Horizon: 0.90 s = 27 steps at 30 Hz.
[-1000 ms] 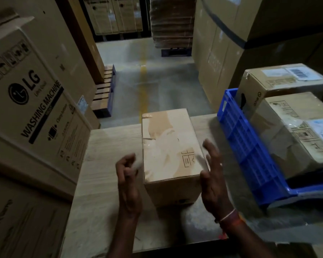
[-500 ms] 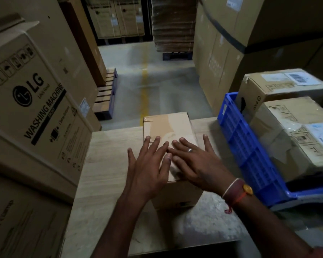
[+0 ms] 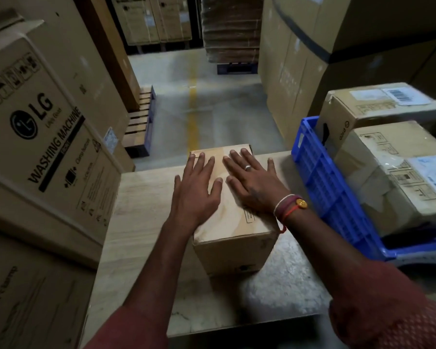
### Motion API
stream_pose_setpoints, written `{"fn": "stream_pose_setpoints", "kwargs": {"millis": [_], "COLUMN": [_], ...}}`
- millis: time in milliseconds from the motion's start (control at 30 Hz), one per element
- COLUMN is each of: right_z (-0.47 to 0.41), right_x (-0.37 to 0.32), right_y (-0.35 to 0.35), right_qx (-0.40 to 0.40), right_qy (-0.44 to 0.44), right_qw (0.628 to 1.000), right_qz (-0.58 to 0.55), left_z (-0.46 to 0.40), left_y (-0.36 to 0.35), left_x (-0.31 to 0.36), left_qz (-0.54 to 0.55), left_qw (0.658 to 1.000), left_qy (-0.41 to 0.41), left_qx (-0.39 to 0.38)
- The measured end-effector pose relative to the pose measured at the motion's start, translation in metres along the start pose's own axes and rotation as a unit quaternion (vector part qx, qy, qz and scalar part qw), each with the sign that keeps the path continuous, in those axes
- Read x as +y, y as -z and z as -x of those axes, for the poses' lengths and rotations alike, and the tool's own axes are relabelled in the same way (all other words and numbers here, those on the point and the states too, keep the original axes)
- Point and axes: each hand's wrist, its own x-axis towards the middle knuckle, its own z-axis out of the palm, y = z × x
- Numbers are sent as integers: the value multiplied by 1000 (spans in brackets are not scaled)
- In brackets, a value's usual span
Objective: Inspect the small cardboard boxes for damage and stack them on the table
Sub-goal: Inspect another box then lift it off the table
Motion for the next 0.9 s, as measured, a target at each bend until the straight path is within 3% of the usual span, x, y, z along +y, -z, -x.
{"fn": "stream_pose_setpoints", "kwargs": {"millis": [167,300,400,467,567,733,800,867,900], "right_z": [26,51,50,39,11,-10,-10,-8,-6], "right_x": [-3,-21,-22,-22,-19,-4,-2,-1,1], "right_y": [9,-6,-4,5,15,-4,-10,-9,-8], "right_qx": [23,28,-11,-9,59,16,43,70,82], "right_qy": [-38,-36,-38,-33,-24,51,57,64,67], "right_qw": [999,999,998,997,998,999,997,990,981], "right_qz": [3,21,49,63,11,3,-24,-102,-161], "left_z": [25,34,27,20,1,-8,-8,-6,-3], "left_y": [10,6,5,10,11,-2,-2,4,6], "left_x": [5,8,11,14,16,4,0,-4,-8], "left_qz": [12,-24,-92,-123,-109,-113,-44,144,247], "left_qw": [996,1000,994,990,992,989,995,988,967], "left_qy": [-7,-14,-32,-35,-52,-84,-85,-56,-30], "left_qx": [94,14,-55,-57,-40,-41,-22,23,57]}}
